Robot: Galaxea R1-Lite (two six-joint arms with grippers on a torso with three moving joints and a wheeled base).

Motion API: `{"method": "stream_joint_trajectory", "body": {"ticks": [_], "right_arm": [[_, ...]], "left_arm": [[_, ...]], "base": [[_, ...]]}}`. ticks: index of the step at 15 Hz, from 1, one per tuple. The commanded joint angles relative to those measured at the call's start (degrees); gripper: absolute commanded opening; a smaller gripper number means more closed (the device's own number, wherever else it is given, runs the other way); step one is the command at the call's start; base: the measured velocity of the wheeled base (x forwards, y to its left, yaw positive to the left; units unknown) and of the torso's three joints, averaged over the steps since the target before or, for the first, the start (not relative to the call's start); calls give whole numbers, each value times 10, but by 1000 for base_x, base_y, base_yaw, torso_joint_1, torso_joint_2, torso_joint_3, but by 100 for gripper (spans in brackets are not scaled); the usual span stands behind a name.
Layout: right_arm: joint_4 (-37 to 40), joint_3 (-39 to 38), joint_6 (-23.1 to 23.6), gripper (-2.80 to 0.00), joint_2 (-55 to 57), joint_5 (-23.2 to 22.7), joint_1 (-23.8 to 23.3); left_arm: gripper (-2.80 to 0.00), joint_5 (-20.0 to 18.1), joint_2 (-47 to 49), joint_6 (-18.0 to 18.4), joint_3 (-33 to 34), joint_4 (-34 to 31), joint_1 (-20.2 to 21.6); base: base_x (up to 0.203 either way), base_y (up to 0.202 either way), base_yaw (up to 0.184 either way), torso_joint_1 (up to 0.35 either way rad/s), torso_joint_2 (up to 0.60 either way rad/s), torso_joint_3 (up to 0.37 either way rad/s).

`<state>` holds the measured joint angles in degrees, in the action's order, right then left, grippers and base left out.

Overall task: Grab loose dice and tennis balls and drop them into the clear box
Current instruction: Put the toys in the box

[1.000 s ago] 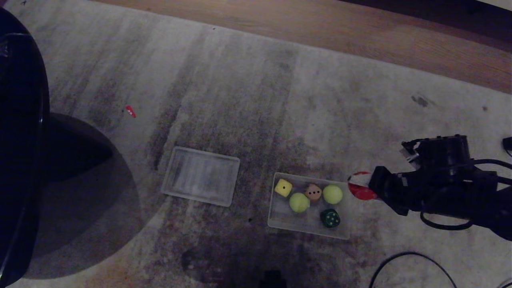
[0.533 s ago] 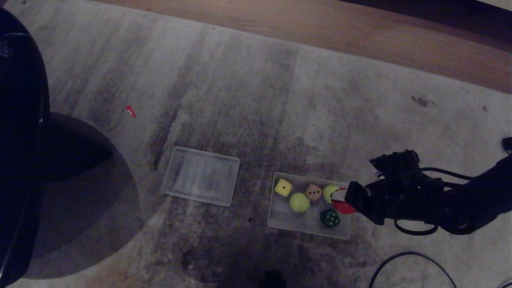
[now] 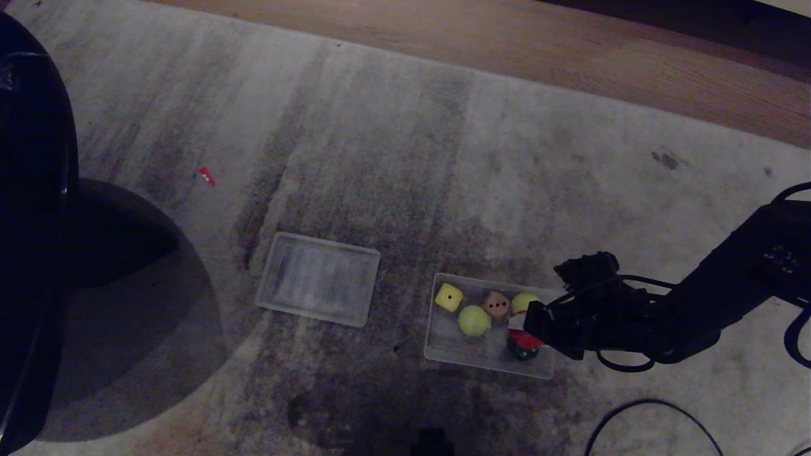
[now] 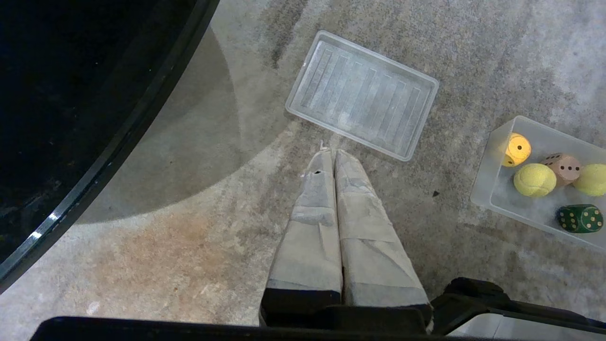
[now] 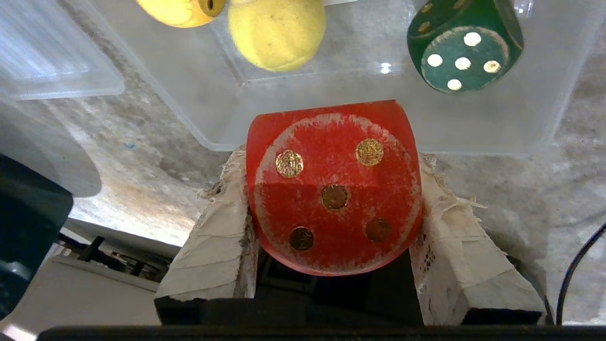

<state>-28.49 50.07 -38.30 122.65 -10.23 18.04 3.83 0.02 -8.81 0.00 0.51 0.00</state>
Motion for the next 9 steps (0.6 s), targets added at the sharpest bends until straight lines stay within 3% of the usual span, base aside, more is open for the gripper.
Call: {"method": "stream_joint_trajectory", "body": {"ticks": [1,3,4,9], "right_arm": [[-2,16,-1,-280,25,-1,4],[-2,18,5,-280,34,-1,6],[-2,18,14,0,37,-1,7],[-20,11,41,0,21,11,9]], "left_arm": [[-280,0,1,-1,0,0,0],[-280,0,1,-1,0,0,0],[-280,0,1,-1,0,0,0],[-280,0,1,-1,0,0,0]], "base": [[0,0,0,0,0,0],[0,0,0,0,0,0],[0,0,0,0,0,0],[0,0,0,0,0,0]]}}
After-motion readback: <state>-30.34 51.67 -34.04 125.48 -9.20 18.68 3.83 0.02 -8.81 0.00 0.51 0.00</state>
